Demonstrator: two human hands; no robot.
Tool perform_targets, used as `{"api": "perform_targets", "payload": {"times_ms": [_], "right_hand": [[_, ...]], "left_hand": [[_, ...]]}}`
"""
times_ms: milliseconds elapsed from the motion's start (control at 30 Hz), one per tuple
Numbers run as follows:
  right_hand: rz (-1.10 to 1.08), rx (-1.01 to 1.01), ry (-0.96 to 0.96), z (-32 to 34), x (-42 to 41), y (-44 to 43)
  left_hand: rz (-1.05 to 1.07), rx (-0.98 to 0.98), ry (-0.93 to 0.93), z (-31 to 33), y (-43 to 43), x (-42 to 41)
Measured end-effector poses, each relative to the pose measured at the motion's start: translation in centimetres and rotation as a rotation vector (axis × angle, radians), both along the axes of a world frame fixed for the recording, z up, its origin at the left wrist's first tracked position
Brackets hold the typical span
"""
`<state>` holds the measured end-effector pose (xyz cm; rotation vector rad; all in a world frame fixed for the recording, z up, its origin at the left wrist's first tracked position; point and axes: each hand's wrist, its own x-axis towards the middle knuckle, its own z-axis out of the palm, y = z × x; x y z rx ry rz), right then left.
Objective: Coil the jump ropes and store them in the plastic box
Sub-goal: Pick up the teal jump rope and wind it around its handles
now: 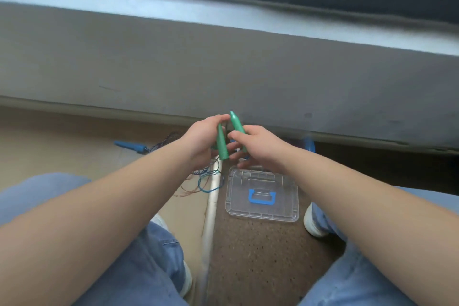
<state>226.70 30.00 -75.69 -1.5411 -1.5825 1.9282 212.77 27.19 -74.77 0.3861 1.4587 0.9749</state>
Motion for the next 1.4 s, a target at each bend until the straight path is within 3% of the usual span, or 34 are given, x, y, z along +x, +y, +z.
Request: {"api": "perform_targets", "payload": {"times_ms": [167,267,300,367,400,467,533,600,667,733,800,967,1067,1167,1233,1300,1400], "right_hand": [[-0.079,-0.231,0.295,4.4,1.9,-1.3],[-0.077,-0.231,0.332,6.1,3.5,-1.4],[-0.086,-0.219,0.316,6.6,4.0,-1.2],[-0.084,-0.201,0.279,7.3,5.1,-0.9],[-0.071,-0.199,0.266,7.4,5.5,-0.7],[-0.034,-0.210,0.264,7.5,6.0,-0.5],[0.010,-0.225,0.293,7.4,5.9,-0.5],[0.052,-0.242,0.344,7.1,5.3,-0.5],[0.072,-0.236,0.385,6.8,4.6,-0.6],[0.061,-0.190,0.375,6.2,4.0,-0.6],[0.032,-0.077,0.274,5.4,3.6,-0.7],[0.087,0.471,-0.266,3.9,3.6,0.0],[0.181,0.620,-0.471,3.7,4.2,-0.3],[0.384,0.727,-0.677,2.5,5.1,-0.4],[0.517,0.746,-0.747,1.9,5.6,-0.6],[0.637,0.732,-0.714,1.5,5.9,-0.7],[0.717,0.714,-0.565,1.9,5.9,-1.1]], "left_hand": [[-0.096,0.066,-0.139,3.3,-0.6,2.8],[-0.129,0.051,-0.118,4.4,-0.5,3.5],[-0.172,0.040,0.026,4.3,-0.1,3.2],[-0.202,0.092,0.503,3.3,0.7,2.2],[-0.171,0.203,0.713,2.8,0.7,1.6],[-0.238,0.531,0.908,2.1,0.4,0.5],[-0.393,0.692,0.909,1.5,0.5,0.5],[-0.466,0.650,0.764,1.1,0.6,0.7],[-0.408,0.589,0.639,0.4,0.7,1.1],[-0.360,0.556,0.671,-0.3,0.8,1.4],[-0.395,0.520,0.787,-0.6,0.8,1.5],[-0.819,0.420,1.074,-0.7,-0.1,2.3],[-1.068,0.512,1.393,-0.4,-0.8,3.5],[-1.164,0.736,1.716,1.0,-0.8,3.8],[-1.146,0.886,1.698,1.6,-0.1,3.0],[-1.093,0.970,1.537,1.9,1.0,1.7],[-1.028,0.940,1.218,1.4,2.2,0.1]]}}
